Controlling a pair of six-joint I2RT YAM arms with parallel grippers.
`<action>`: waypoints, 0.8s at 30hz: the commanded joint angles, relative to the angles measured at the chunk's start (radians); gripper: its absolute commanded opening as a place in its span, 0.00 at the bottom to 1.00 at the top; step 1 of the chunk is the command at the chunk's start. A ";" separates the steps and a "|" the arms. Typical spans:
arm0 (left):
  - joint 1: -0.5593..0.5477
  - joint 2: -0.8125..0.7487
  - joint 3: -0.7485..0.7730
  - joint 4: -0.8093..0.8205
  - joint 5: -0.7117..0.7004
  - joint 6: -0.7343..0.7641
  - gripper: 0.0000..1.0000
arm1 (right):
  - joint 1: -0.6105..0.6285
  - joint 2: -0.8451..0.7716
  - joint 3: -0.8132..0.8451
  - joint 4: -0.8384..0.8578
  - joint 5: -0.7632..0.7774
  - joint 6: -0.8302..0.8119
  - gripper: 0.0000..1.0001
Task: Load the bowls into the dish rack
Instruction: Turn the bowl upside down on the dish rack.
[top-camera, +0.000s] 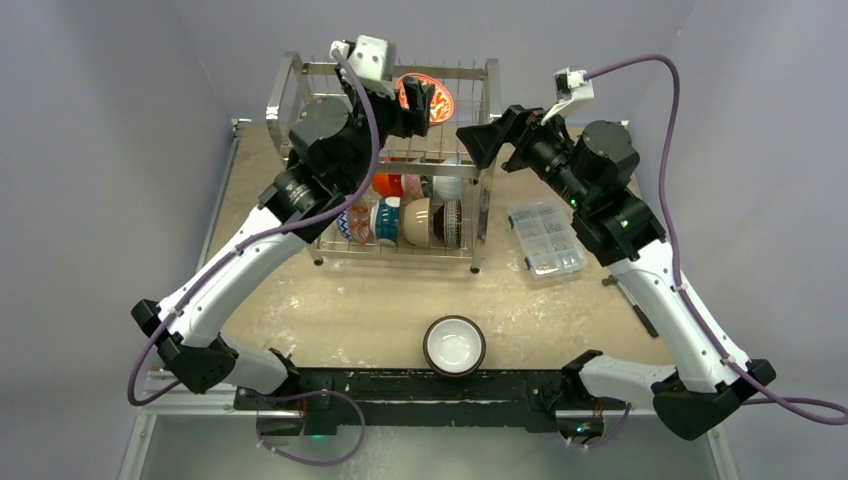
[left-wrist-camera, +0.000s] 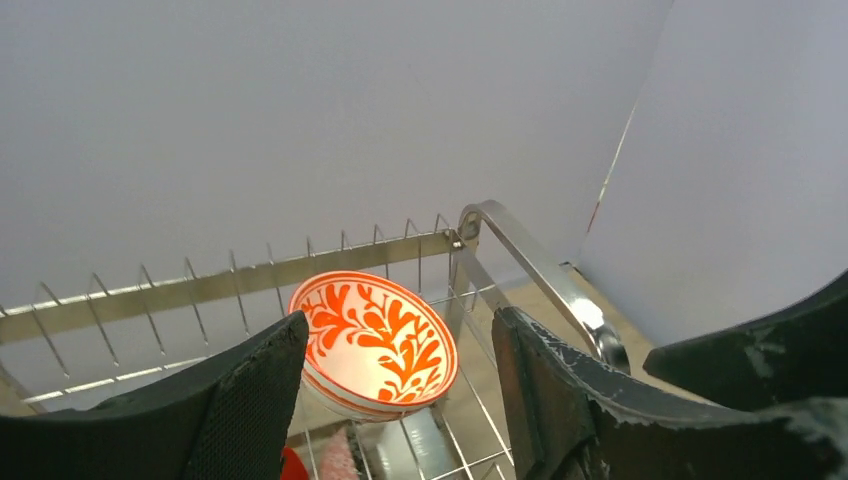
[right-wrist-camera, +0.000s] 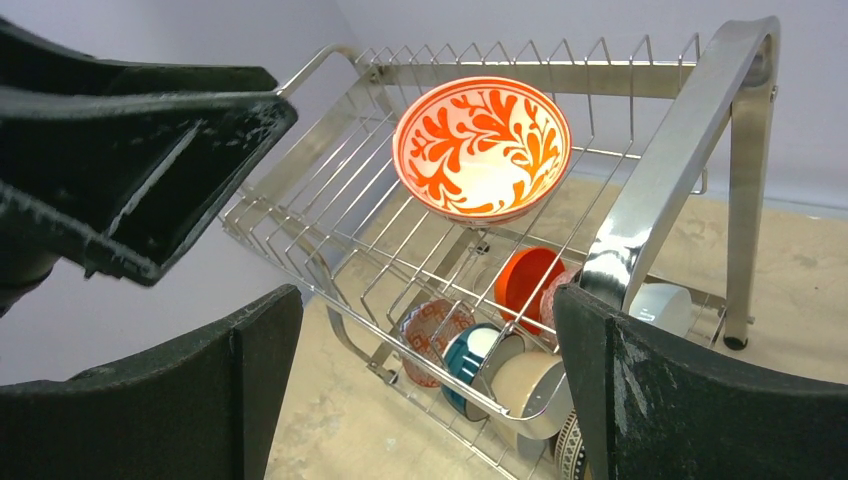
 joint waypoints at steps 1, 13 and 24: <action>0.085 0.066 0.121 -0.240 0.026 -0.386 0.68 | -0.003 -0.008 0.013 0.015 -0.034 -0.013 0.96; 0.341 0.173 0.088 -0.253 0.463 -0.694 0.63 | -0.005 -0.022 -0.024 0.001 -0.050 -0.006 0.97; 0.348 0.216 0.118 -0.222 0.489 -0.645 0.18 | -0.005 -0.025 -0.029 0.003 -0.050 -0.005 0.97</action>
